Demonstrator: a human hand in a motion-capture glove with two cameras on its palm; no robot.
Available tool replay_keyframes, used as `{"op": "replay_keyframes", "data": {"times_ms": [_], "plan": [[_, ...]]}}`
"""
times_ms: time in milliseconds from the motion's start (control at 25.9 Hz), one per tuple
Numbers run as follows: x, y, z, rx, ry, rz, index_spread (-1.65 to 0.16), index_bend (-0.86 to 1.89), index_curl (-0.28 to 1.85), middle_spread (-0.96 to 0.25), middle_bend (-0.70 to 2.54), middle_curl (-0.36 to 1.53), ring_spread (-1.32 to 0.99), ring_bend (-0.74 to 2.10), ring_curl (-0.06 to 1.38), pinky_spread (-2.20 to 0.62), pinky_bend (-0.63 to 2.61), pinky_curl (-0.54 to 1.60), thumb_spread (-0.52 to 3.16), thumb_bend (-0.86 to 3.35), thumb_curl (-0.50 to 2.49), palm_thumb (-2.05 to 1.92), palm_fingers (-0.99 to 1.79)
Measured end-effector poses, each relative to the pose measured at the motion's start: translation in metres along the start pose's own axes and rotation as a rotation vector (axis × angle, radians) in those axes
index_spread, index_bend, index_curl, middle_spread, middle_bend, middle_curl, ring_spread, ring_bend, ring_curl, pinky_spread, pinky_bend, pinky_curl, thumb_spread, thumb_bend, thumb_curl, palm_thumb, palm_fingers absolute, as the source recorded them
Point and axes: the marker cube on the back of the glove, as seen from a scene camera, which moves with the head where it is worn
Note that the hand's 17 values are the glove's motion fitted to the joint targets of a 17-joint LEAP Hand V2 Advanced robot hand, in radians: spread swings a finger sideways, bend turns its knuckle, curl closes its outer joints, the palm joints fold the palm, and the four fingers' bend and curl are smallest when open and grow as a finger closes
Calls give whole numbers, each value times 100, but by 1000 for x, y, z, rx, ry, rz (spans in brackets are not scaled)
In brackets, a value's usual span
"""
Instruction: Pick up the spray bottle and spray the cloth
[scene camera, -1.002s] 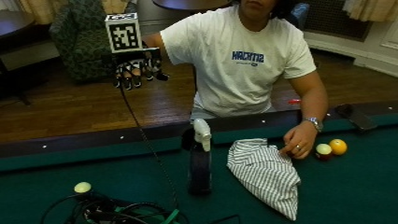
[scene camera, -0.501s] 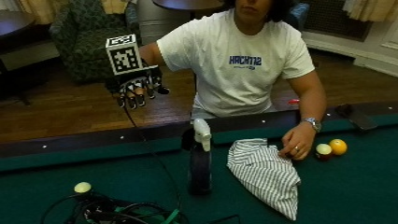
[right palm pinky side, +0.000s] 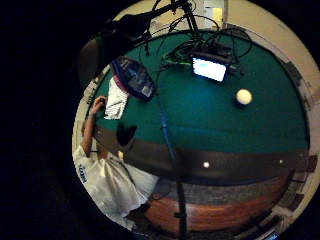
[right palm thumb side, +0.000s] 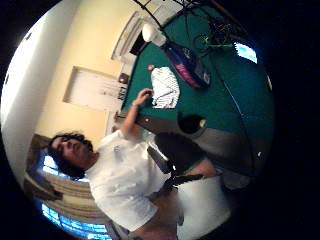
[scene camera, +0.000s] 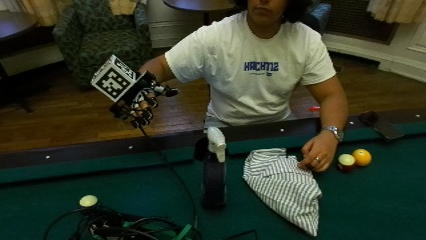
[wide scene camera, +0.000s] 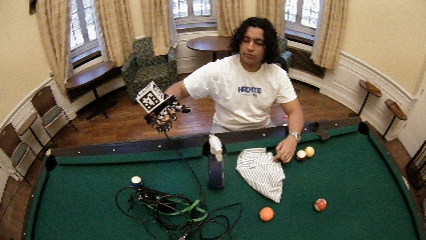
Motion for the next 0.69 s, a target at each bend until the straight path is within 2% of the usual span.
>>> {"op": "replay_keyframes", "data": {"times_ms": [501,694], "plan": [[7,8,32,-50,-463,9,-42,13,19,-8,22,33,-9,48,28,22,50,33,100,3,33,58,32],[9,-9,41,-52,-507,48,-41,13,20,-8,22,34,-9,47,29,21,49,33,101,2,33,64,34]]}}
